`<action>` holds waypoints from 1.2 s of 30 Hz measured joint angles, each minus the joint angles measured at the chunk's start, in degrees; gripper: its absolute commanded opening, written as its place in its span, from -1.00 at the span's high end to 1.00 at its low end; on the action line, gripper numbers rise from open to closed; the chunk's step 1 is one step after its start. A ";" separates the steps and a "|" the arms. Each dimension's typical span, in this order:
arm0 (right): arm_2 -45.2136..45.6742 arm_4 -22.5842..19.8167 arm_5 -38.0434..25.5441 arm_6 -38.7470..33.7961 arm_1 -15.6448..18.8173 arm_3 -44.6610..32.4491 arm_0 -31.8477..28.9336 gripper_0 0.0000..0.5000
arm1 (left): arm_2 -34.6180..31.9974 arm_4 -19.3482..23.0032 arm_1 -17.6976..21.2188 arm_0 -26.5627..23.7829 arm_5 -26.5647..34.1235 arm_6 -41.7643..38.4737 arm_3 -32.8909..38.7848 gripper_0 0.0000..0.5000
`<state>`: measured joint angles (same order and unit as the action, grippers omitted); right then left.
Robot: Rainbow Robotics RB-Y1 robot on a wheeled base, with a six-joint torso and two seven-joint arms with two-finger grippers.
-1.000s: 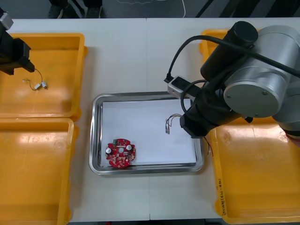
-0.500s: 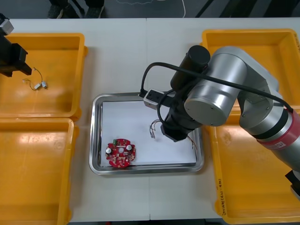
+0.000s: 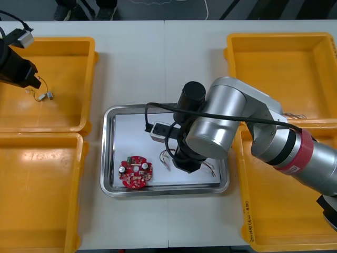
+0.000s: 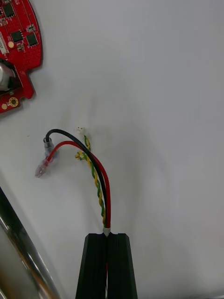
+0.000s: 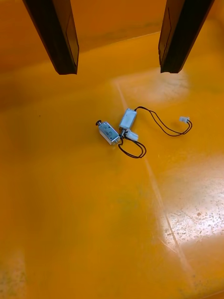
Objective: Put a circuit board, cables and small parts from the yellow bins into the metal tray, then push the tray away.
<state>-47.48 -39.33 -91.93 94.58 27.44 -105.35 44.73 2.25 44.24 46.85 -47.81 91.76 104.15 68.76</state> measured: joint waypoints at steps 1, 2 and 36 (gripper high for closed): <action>-0.27 0.01 0.01 0.00 -0.05 0.20 0.01 1.00 | 0.35 0.00 0.00 0.00 -0.33 0.00 -0.26 -1.00; -0.47 0.01 0.02 0.00 -0.10 0.38 0.02 1.00 | 0.65 0.00 0.00 0.00 -0.58 0.00 -0.47 -1.00; -6.24 -0.02 2.41 -0.12 -0.36 1.24 0.86 -0.80 | 6.62 3.24 0.02 0.00 -12.66 23.19 -13.00 -1.00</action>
<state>-53.71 -39.36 -89.52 94.45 27.08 -104.11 45.60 8.88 47.48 46.87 -47.81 79.10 127.34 55.76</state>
